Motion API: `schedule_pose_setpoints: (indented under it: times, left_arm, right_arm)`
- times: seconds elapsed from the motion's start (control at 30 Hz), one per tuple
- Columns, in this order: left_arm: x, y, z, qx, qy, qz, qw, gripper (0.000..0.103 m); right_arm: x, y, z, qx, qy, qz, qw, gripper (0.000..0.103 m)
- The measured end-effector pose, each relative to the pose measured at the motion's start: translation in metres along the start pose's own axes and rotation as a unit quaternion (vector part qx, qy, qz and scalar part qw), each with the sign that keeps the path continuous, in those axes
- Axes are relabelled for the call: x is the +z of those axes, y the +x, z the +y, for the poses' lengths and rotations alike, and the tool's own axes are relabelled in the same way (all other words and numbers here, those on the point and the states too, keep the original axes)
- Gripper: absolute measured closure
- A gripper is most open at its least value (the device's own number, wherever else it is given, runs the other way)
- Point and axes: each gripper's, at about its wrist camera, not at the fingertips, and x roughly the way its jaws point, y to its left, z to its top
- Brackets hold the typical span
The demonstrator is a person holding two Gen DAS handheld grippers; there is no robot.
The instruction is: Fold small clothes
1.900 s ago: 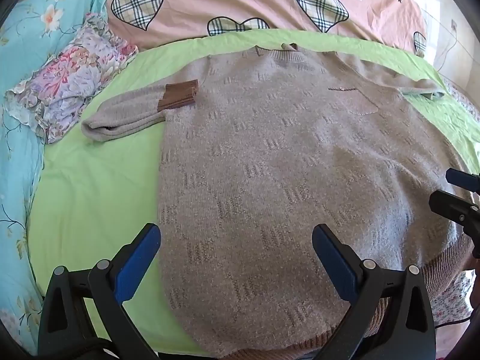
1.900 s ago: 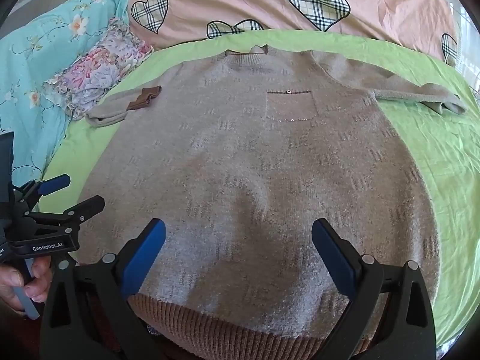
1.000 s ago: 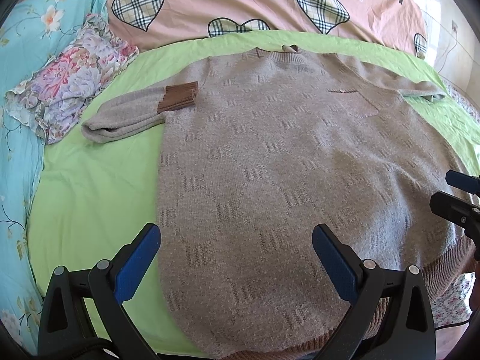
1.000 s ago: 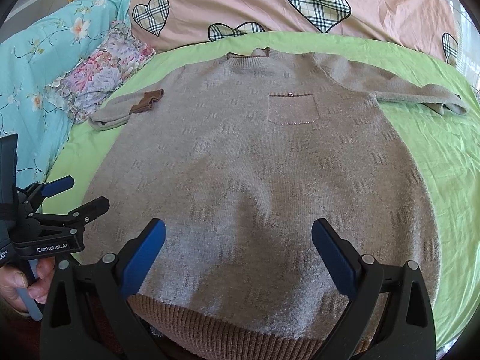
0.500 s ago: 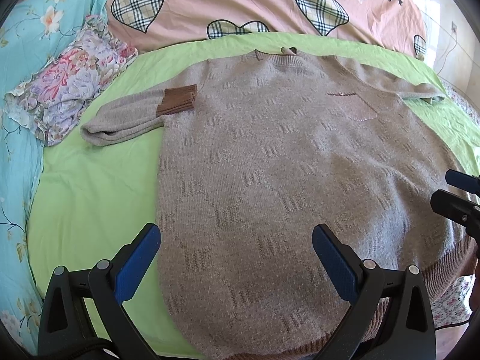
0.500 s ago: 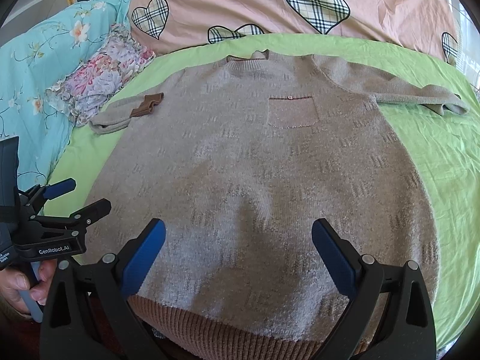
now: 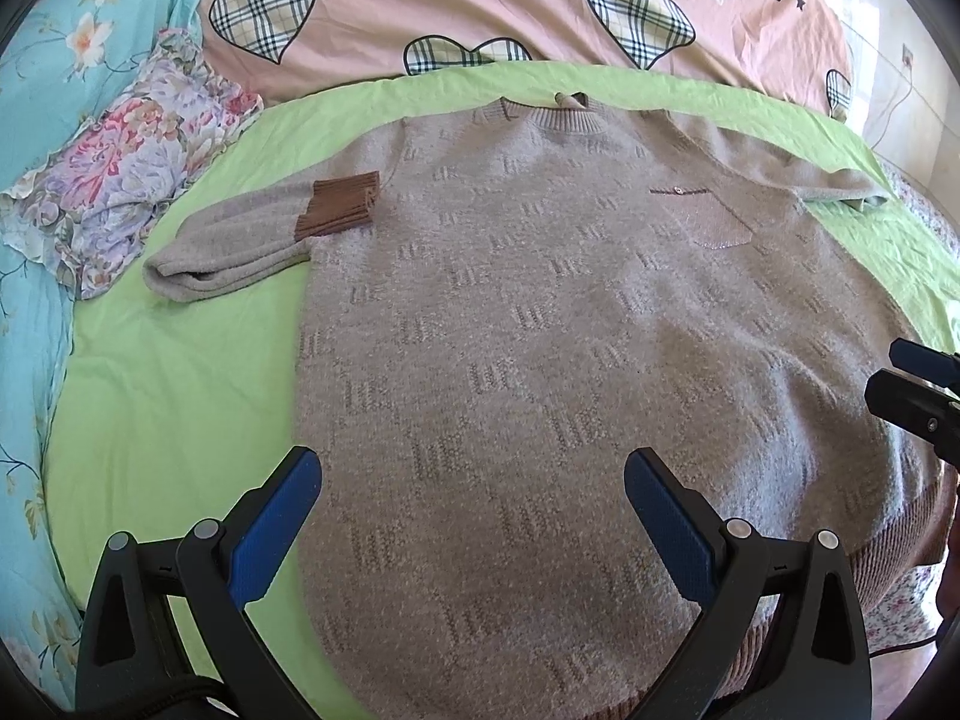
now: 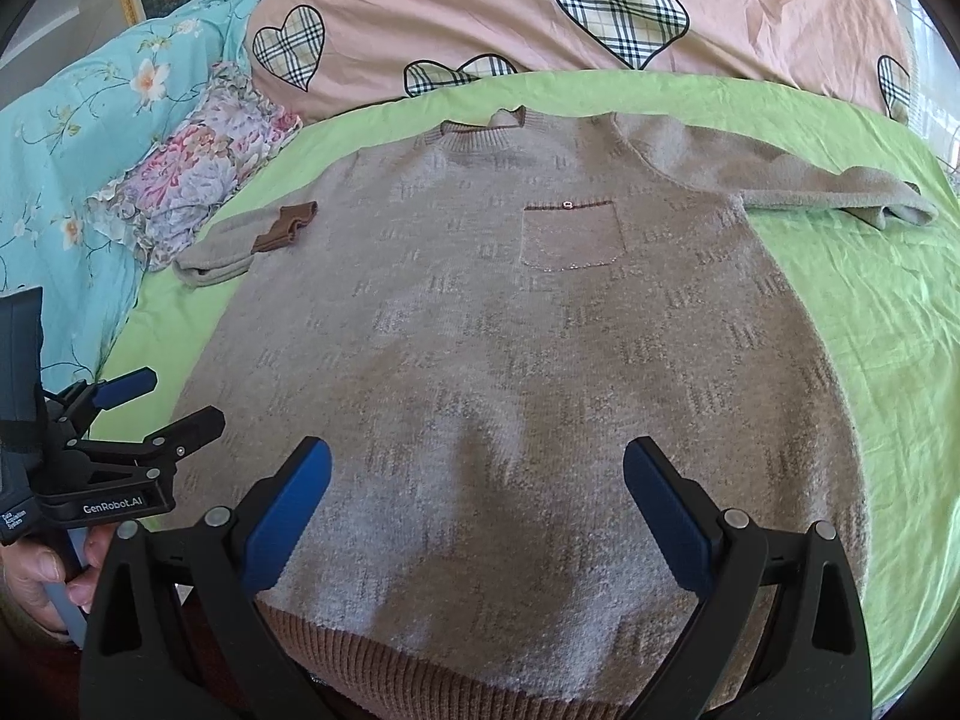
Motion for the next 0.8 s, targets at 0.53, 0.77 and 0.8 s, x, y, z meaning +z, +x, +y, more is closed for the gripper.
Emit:
schedule_pose_setpoints:
  times: [0.53, 0.77, 0.8]
  left_arm:
    - [0.040, 0.020, -0.012, -0.005, 0.018, 0.006, 0.9998, 0.001]
    - [0.077, 0.035, -0.006, 0.004, 0.010, -0.002, 0.9999, 0.001]
    - [0.081, 0.038, -0.005, 0.005, 0.007, -0.002, 1.0000, 0.001]
  right_arm:
    - [0.026, -0.014, -0.086, -0.033, 0.090, -0.017, 0.995, 0.005]
    - [0.056, -0.031, -0.163, -0.065, 0.146, -0.071, 0.984, 0.006]
    - [0.062, -0.033, -0.178, -0.070, 0.157, -0.080, 0.982, 0.007]
